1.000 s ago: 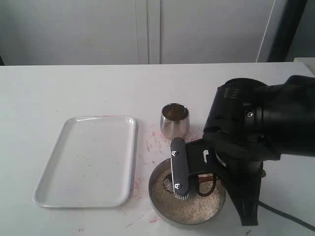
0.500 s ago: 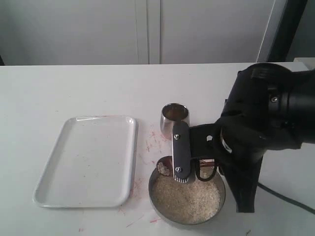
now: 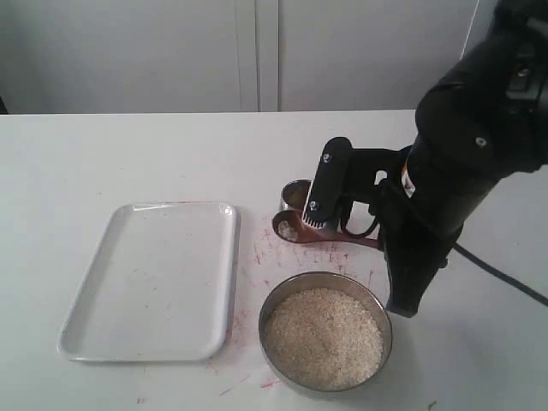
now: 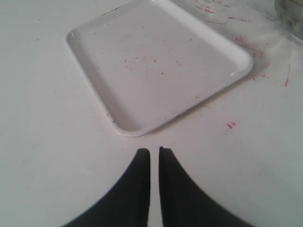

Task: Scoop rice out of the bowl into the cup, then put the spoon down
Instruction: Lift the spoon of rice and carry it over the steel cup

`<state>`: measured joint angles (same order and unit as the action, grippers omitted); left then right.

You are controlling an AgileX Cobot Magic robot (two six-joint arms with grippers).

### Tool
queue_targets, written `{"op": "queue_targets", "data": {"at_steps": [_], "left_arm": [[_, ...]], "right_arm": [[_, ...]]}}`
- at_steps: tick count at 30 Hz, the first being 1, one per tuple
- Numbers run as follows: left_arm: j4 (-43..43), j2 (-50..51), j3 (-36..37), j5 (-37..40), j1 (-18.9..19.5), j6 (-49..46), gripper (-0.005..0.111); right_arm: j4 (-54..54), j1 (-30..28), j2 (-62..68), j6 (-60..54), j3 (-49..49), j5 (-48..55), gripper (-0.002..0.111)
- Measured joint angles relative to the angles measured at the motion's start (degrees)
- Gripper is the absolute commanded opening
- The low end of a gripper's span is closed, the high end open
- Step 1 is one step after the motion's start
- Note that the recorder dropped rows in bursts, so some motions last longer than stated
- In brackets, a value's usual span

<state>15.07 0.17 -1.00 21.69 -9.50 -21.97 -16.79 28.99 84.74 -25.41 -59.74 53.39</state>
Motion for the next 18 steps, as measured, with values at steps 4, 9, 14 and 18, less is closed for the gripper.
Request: {"op": "queue_targets", "data": {"at_steps": [4, 9, 14, 18], "left_arm": [[0.0, 0.0, 0.0, 0.0, 0.0, 0.0, 0.014], [0.0, 0.0, 0.0, 0.0, 0.0, 0.0, 0.014], [0.0, 0.0, 0.0, 0.0, 0.0, 0.0, 0.014], [0.0, 0.0, 0.0, 0.0, 0.0, 0.0, 0.014]], "right_arm": [[1.43, -1.53, 1.22, 0.0, -2.58, 3.47, 0.0], [1.51, -1.97, 4.29, 0.25, -6.46, 8.11, 0.0], [0.96, -2.31, 7.39, 3.29, -10.57, 9.57, 0.0], [0.55, -3.83, 10.56, 4.31, -13.78, 12.06, 0.0]]}}
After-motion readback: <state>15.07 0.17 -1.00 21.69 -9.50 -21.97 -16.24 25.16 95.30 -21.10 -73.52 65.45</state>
